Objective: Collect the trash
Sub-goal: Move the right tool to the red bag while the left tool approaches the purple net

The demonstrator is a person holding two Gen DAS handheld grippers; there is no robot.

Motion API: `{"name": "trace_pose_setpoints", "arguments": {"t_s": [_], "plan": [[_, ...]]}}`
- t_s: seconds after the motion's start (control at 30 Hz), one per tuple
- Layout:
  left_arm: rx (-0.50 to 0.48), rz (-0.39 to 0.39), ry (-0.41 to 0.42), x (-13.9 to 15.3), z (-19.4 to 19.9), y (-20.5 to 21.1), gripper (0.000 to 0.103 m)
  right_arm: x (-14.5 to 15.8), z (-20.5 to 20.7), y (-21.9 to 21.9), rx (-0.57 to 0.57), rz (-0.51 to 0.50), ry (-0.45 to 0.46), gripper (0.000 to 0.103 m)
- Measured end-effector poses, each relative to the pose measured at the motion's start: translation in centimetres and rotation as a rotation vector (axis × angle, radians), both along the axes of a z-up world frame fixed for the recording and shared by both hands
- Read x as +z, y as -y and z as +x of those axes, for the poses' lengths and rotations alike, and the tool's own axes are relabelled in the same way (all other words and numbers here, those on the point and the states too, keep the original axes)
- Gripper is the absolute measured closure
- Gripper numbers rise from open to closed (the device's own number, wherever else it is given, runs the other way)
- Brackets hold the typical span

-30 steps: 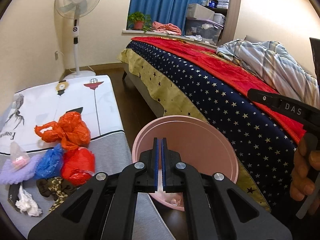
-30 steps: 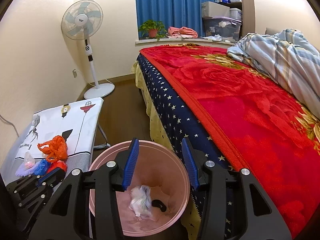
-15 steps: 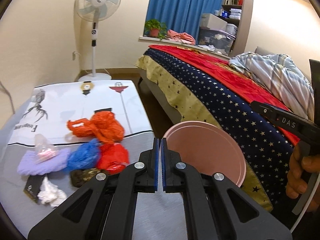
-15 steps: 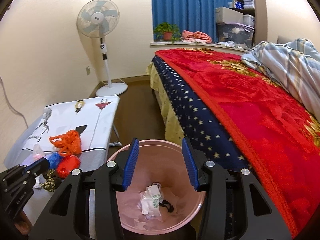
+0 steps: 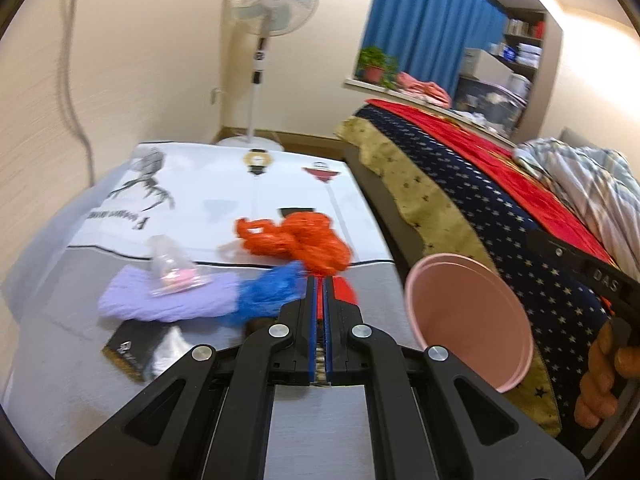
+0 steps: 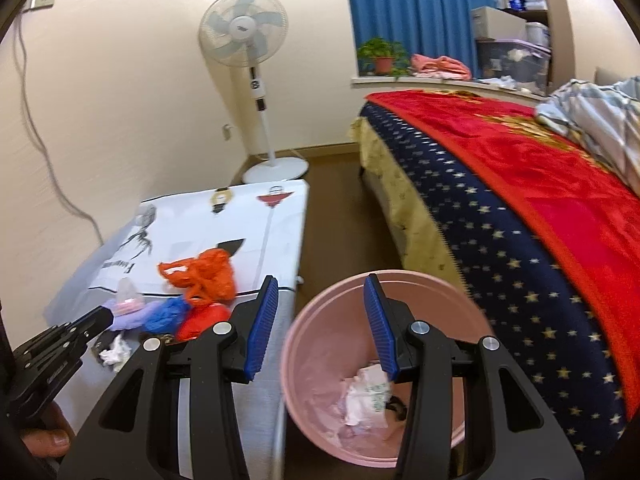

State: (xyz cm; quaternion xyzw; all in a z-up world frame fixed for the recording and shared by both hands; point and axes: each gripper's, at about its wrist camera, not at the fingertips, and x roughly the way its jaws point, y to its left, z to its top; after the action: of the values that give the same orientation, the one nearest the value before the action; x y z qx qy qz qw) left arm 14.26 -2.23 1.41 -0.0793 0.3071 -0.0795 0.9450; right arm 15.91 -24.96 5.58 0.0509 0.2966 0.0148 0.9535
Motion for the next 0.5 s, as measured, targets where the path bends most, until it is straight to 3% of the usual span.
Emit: {"name": "trace_pose_setpoints", "arguments": {"t_s": [0.17,0.5], "plan": [[0.067,-0.007,-0.018,-0.6,0.3,-1.7,0.100,-0.8,1.0,-2.0,0.053,0.013,-0.019,0.058],[0.105,-0.016,-0.052,-2.0,1.7,-3.0,0.100,-3.4,3.5,-6.0,0.158,0.044,-0.082,0.058]]}}
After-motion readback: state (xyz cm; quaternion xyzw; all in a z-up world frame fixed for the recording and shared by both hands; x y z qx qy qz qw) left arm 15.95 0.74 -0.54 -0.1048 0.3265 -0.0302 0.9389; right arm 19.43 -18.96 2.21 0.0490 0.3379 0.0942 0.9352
